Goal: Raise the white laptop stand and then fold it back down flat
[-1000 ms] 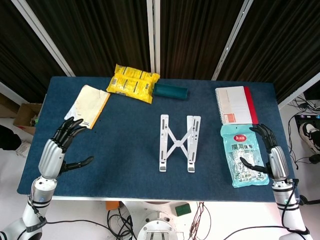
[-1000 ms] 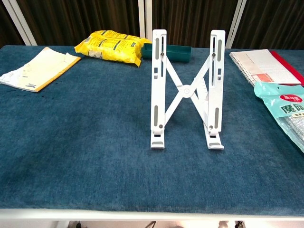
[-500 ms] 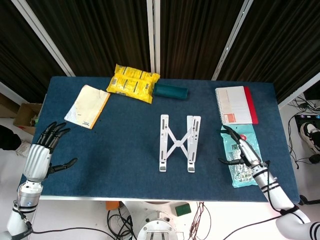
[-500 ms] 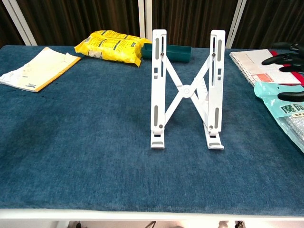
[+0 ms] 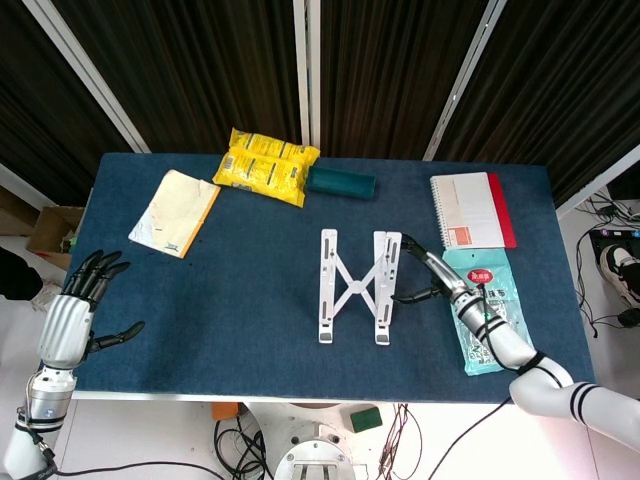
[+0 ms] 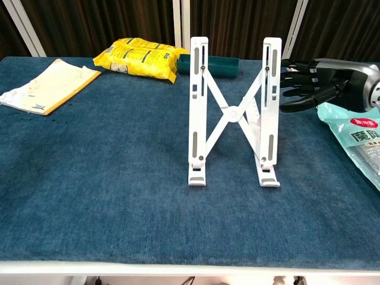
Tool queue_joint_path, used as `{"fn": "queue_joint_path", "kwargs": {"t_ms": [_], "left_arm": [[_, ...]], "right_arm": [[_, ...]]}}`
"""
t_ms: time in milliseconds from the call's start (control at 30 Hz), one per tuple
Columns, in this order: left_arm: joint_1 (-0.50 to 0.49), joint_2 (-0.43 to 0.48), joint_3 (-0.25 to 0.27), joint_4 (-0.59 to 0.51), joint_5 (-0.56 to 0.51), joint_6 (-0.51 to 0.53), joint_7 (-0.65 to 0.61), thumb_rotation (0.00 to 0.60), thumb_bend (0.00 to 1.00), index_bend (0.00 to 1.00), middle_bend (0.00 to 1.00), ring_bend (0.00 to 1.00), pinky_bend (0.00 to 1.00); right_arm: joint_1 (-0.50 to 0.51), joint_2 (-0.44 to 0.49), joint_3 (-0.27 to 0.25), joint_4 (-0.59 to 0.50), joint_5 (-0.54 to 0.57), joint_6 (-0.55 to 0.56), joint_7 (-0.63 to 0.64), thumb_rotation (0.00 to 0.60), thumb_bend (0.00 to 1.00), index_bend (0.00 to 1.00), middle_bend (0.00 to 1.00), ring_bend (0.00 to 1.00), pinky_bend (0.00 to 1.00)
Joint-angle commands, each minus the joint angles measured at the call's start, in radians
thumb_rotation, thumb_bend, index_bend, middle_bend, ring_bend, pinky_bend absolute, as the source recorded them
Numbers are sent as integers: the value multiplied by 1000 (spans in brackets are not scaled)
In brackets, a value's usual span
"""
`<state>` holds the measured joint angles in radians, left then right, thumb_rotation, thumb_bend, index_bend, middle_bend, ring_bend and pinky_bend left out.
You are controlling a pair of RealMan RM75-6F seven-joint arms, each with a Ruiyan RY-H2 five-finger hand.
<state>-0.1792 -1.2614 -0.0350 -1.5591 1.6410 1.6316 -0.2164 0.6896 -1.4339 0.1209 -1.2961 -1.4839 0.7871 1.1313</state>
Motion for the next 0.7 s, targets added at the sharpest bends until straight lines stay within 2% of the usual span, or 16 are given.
{"fn": "queue_joint_path", "kwargs": {"t_ms": [33,333,500,700], "left_arm": [[3,1,0,2,1,2,-2,600,124,185,109,50,163],[26,11,2,17,1,22,-23,600,124,186,109,50,163],[26,30,10,29,4,5,-55,600,124,186,109,50,163],[-10,50,17,32,19,-60,-79,600,124,186,109,50,164]], "right_arm": [[26,-35,2,0,-8,-20,5,600,0,9,135,0,0],[88,-103,-18,-97,-65,-35,56,600,0,9,136,0,0],[85,-82,-45,-136,-109,18,84,600,0,9,140,0,0],[76,-50,-65,-179,-128,70,112,600,0,9,144,0,0]]}}
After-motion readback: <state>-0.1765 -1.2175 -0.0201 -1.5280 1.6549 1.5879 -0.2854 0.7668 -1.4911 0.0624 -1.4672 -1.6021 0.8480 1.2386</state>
